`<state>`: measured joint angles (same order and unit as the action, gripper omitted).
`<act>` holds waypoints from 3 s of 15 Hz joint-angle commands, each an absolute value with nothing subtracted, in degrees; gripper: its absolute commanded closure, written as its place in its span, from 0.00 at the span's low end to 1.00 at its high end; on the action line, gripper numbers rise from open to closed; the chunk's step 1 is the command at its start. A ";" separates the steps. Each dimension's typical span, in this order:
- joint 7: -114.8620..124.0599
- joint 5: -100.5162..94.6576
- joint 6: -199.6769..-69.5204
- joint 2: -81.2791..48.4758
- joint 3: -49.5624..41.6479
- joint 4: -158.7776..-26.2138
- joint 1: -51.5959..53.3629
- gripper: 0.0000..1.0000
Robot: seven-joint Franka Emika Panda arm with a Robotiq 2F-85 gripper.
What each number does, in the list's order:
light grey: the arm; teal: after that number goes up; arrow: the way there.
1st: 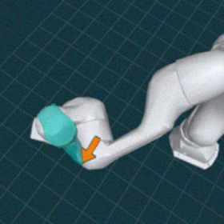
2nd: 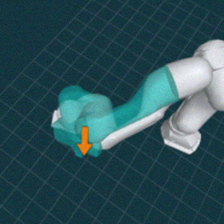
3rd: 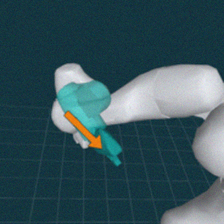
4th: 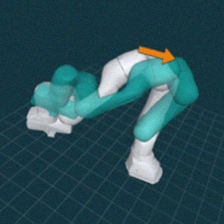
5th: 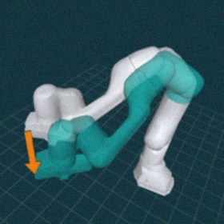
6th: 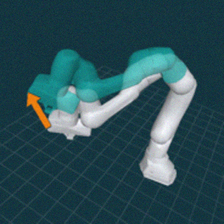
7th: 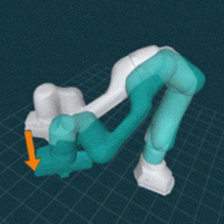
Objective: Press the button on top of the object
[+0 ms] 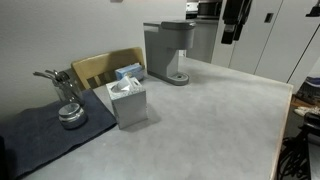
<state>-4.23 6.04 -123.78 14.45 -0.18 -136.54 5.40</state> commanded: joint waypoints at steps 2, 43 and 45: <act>-2.48 5.20 -122.07 13.66 1.15 -130.22 4.65 0.00; 18.46 -22.49 -125.60 -1.83 -0.86 -106.72 -0.31 0.00; 18.51 -23.37 -125.00 -1.52 -0.63 -107.20 0.02 0.00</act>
<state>18.56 -22.56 -125.69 -1.80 -0.72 -106.86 -0.31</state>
